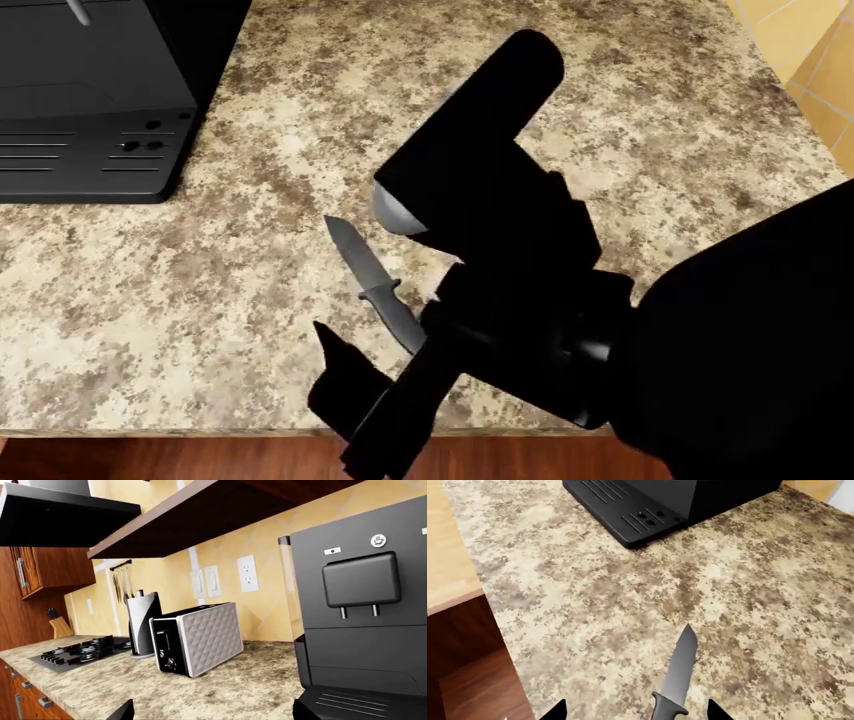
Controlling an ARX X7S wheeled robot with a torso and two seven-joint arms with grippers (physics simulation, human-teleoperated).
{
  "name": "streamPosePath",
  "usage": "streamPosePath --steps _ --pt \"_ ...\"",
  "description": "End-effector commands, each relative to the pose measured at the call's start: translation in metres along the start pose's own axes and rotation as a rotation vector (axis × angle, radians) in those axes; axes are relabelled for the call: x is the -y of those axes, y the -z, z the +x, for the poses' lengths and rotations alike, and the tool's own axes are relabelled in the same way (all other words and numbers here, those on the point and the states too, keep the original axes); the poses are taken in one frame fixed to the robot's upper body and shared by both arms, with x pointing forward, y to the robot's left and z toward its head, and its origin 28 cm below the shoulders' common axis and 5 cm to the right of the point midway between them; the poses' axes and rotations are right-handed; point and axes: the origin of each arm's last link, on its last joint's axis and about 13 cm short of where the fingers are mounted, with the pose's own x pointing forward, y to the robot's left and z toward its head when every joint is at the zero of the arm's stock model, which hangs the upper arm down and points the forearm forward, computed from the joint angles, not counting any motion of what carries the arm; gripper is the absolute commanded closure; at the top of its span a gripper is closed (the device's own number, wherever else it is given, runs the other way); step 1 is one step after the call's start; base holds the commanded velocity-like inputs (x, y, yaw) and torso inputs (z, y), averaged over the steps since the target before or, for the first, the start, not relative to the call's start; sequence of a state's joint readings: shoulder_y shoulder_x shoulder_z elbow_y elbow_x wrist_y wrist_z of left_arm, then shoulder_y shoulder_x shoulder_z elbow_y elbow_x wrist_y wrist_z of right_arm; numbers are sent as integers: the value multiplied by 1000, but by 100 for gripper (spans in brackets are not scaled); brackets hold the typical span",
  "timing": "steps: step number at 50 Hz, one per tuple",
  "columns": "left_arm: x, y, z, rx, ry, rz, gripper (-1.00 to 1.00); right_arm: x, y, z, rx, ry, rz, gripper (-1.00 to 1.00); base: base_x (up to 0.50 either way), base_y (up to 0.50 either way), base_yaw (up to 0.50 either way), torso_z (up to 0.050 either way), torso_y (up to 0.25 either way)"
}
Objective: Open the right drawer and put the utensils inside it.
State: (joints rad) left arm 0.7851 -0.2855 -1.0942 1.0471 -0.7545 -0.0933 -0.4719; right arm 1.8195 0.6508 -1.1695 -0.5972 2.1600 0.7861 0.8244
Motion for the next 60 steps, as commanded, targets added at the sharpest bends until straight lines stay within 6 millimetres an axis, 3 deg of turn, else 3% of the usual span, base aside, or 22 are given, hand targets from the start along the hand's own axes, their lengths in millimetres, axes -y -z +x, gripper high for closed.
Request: streamPosePath --steps 1,16,27,60 --pt "0 0 0 -2 -2 0 -100 2 -6 2 -23 70 160 -100 0 0 0 0 0" --pt "1 1 0 -4 1 0 -100 -1 -17 2 86 104 309 -100 0 0 0 0 0" --pt "1 1 -1 -6 0 -2 -100 -7 -15 7 18 183 377 -100 0 0 0 0 0" --pt "2 2 -1 -11 1 -1 -100 -4 -7 17 -128 303 273 -100 0 0 0 0 0"
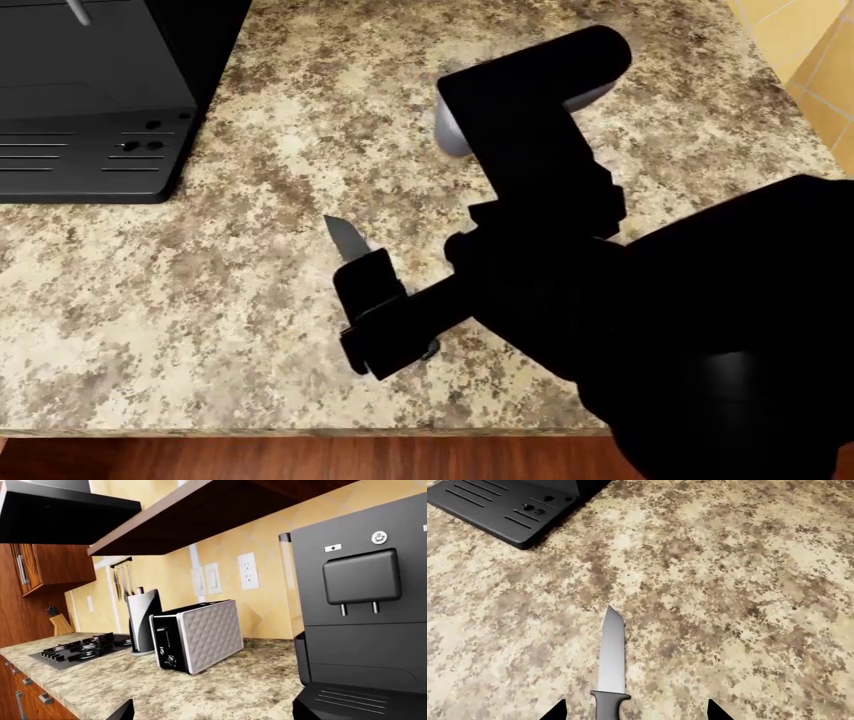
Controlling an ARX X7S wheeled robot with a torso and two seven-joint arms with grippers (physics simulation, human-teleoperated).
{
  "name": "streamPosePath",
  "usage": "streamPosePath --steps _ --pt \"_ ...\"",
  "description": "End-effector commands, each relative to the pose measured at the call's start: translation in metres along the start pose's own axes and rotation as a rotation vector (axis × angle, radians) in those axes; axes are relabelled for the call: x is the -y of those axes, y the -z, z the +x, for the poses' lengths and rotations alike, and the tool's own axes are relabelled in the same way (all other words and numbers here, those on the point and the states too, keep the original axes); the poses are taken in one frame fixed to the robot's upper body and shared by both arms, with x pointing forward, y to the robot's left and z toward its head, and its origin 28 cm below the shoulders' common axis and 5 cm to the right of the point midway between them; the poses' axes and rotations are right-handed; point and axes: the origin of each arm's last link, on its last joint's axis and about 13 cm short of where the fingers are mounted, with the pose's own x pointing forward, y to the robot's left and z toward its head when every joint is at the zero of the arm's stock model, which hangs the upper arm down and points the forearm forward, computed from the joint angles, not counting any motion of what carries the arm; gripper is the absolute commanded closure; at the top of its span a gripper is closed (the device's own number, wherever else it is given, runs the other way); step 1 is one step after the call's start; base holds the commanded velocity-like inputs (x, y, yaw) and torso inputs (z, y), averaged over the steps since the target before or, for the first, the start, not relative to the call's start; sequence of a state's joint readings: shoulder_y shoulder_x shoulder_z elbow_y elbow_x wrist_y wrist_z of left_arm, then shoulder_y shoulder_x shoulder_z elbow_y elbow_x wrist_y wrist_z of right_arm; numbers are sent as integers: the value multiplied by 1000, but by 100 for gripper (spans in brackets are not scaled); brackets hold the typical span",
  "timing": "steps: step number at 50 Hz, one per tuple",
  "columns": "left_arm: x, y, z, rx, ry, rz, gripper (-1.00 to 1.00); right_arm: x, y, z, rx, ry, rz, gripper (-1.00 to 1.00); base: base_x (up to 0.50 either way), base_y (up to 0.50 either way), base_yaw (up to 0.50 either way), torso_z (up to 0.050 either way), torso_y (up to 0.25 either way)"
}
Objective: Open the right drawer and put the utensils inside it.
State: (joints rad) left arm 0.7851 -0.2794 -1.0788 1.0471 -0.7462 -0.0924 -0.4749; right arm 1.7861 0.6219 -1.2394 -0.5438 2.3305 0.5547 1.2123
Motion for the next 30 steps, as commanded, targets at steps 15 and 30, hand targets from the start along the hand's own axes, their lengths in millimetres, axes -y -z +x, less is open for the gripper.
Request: streamPosePath --steps 15,30 --pt "3 2 0 -6 5 3 -100 -5 5 22 -47 -14 -40 -100 0 0 0 0 0" --pt "3 2 0 -9 3 0 -100 -7 15 35 -85 -41 -6 -100 0 0 0 0 0"
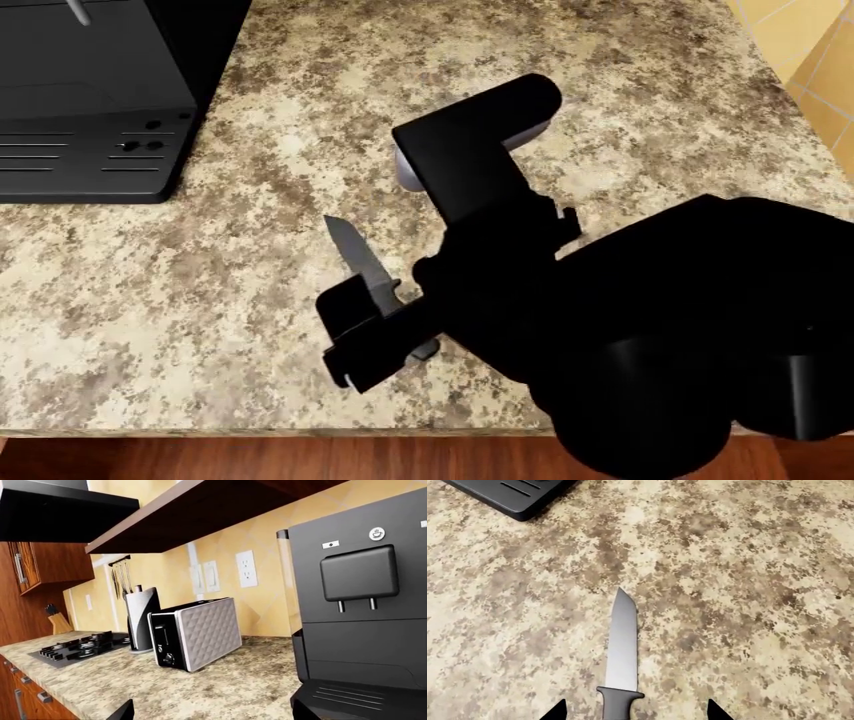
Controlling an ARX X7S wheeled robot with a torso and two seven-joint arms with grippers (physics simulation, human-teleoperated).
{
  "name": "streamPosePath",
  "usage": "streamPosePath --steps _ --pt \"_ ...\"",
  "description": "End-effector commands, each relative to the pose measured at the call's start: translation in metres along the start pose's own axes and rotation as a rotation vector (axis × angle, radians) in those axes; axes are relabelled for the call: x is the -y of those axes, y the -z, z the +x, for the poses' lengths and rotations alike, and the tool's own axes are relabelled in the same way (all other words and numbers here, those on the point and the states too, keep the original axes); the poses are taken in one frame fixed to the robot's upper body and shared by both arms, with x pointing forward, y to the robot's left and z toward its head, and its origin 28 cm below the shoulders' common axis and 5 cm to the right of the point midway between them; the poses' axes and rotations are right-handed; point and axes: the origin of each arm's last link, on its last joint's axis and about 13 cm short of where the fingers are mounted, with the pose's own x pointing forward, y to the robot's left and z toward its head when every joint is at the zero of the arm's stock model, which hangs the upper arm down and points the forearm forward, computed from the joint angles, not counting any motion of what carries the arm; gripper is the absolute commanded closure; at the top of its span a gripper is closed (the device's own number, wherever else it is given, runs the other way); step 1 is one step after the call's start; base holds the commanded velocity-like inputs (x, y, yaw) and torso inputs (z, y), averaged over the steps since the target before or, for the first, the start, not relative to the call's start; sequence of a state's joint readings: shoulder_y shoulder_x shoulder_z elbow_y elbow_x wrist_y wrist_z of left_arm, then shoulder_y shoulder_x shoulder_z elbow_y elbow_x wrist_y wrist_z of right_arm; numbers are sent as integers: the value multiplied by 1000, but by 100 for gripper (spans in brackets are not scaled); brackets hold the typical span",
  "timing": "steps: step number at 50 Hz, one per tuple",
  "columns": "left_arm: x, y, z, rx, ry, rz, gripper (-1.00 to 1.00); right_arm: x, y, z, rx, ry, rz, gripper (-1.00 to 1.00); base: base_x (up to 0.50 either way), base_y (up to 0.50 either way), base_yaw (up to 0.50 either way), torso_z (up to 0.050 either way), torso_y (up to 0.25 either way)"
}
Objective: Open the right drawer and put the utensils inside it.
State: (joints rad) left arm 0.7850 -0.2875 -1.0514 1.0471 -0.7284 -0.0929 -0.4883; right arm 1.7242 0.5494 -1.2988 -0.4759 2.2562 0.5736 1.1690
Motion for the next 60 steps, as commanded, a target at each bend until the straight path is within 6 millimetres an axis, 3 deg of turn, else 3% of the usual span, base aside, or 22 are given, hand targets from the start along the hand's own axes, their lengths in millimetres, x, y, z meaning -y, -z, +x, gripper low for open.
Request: streamPosePath --steps 1,60 --pt "0 0 0 -2 -2 -1 -100 -1 5 11 -24 -16 18 -100 0 0 0 0 0" --pt "0 1 -1 -9 -3 0 -100 -3 18 50 -108 -20 47 -100 0 0 0 0 0"
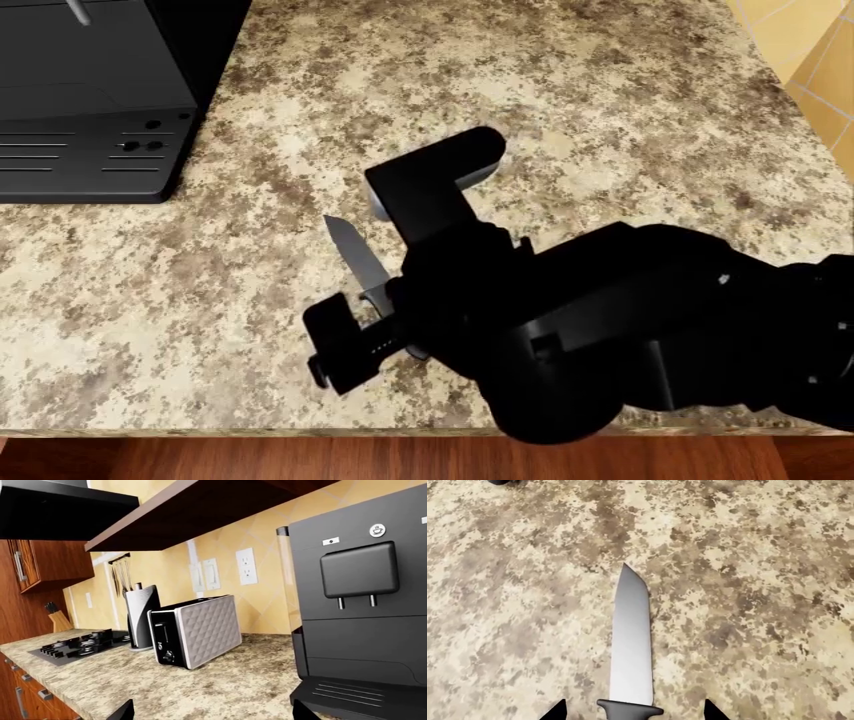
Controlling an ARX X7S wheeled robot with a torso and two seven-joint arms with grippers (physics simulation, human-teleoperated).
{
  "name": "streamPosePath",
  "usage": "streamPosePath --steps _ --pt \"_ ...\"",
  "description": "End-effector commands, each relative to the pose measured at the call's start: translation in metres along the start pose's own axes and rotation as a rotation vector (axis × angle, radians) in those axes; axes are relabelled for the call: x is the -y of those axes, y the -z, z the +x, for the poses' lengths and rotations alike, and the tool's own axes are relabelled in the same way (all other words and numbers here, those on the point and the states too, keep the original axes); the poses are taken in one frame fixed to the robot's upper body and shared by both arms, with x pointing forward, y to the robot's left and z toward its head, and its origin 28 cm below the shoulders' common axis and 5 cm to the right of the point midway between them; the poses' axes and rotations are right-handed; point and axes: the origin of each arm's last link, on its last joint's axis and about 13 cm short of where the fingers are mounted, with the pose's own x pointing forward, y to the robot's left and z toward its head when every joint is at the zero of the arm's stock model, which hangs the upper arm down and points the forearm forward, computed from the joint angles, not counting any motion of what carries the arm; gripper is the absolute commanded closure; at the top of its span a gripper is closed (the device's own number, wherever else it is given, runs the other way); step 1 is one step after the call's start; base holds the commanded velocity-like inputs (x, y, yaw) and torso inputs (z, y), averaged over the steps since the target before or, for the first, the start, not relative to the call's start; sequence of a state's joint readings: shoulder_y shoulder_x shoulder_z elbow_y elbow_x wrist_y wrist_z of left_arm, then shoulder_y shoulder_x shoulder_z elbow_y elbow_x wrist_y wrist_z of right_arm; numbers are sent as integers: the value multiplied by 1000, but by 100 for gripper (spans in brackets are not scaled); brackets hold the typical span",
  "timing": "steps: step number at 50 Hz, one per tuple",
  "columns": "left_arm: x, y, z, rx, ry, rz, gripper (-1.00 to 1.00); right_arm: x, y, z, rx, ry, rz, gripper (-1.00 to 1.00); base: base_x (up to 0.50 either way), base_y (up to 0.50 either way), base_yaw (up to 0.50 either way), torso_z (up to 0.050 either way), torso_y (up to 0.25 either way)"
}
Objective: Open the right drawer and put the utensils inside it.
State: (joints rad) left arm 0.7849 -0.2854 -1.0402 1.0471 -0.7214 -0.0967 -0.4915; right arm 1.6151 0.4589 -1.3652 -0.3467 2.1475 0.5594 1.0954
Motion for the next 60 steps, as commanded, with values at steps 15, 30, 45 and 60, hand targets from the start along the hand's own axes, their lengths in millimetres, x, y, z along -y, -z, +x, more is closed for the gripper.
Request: streamPosePath --steps 15,30,45,60 --pt "0 0 -1 0 0 1 -100 5 12 19 -78 -12 43 -100 0 0 0 0 -2" --pt "-2 -1 0 3 -6 0 -100 3 20 21 -141 -47 60 -100 0 0 0 0 -7" --pt "-2 -1 0 2 -7 1 -100 1 20 19 -149 -50 54 100 0 0 0 0 -7" --pt "-2 -1 0 0 -8 1 -100 1 17 17 -124 -44 57 100 1 2 3 0 -6"
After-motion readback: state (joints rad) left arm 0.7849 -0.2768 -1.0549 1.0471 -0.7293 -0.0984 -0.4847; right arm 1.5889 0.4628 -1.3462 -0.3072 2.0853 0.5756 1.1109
